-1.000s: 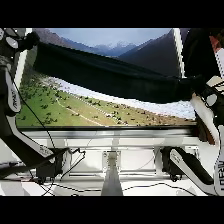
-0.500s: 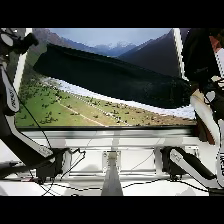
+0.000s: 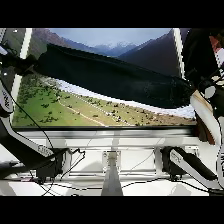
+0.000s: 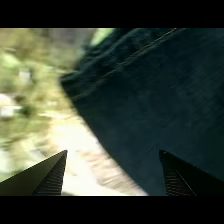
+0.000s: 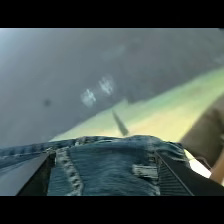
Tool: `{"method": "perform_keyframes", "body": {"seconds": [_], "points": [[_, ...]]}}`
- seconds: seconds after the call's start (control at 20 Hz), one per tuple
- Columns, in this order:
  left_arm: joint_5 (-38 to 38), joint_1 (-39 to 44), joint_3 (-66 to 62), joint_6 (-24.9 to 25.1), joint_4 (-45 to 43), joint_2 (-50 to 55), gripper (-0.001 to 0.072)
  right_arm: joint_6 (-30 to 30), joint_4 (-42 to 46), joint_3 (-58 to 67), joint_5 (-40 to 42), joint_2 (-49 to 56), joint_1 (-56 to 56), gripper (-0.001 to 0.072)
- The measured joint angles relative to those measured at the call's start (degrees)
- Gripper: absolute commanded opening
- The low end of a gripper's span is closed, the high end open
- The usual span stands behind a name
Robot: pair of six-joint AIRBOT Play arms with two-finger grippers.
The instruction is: Fold the clothes and pants, and hang the long-sleeved shirts on hangers.
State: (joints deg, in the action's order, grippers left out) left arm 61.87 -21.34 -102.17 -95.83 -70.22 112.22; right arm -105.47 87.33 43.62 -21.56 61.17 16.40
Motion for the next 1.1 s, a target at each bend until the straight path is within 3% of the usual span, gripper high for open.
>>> {"method": "perform_keyframes", "body": {"seconds": [0.15, 0.2, 0.25, 0.3, 0.35, 0.4, 0.5, 0.6, 0.65, 0.7, 0.85, 1.1], "points": [[-6.6, 0.1, 1.8, -1.5, 8.1, 2.6, 0.0609, 1.6, 0.0, 1.7, -0.5, 0.0, -1.3, 0.0688], [-9.1, 0.2, 2.1, -1.3, 11.1, 3.4, 0.0529, 1.8, 0.0, 2.6, -0.7, 0.0, -1.6, 0.0687], [-12.0, 0.4, 2.3, -0.8, 13.9, 4.3, 0.039, 2.1, 0.0, 3.4, -0.8, 0.0, -1.7, 0.0687], [-14.1, 0.7, 2.5, -0.2, 15.3, 5.0, 0.0182, 2.2, 0.0, 4.3, -0.9, 0.0, -1.9, 0.0687], [-16.1, 1.0, 2.7, 0.9, 16.5, 5.7, 0.0023, 2.4, 0.0, 5.3, -1.0, 0.0, -1.9, 0.0685], [-17.9, 1.5, 2.7, 2.9, 17.2, 6.0, 0.0021, 2.4, -0.1, 6.2, -1.2, 0.0, -2.0, 0.0653], [-21.2, 2.6, 2.4, 7.7, 18.4, 6.3, 0.002, 2.6, -0.2, 8.0, -1.4, 0.1, -2.1, 0.0365], [-23.3, 3.5, 1.7, 11.7, 18.6, 5.3, 0.0019, 3.0, -0.2, 9.5, -1.5, 0.1, -2.7, 0.0263], [-23.8, 4.0, 1.4, 13.0, 17.7, 4.2, 0.002, 3.4, -0.2, 10.1, -1.8, 0.2, -3.4, 0.0106], [-23.9, 4.4, 1.2, 14.0, 15.7, 2.8, 0.002, 3.7, -0.2, 10.6, -1.7, 0.2, -4.2, 0.0034], [-20.5, 5.7, 0.9, 15.9, 7.3, -3.7, 0.002, 4.2, -0.2, 12.5, -2.0, 1.7, -7.9, 0.0034], [-8.0, 7.0, 0.8, 17.6, -4.9, -16.1, 0.002, 4.5, -3.6, 20.5, -5.2, 10.2, -19.4, 0.0034]]}}
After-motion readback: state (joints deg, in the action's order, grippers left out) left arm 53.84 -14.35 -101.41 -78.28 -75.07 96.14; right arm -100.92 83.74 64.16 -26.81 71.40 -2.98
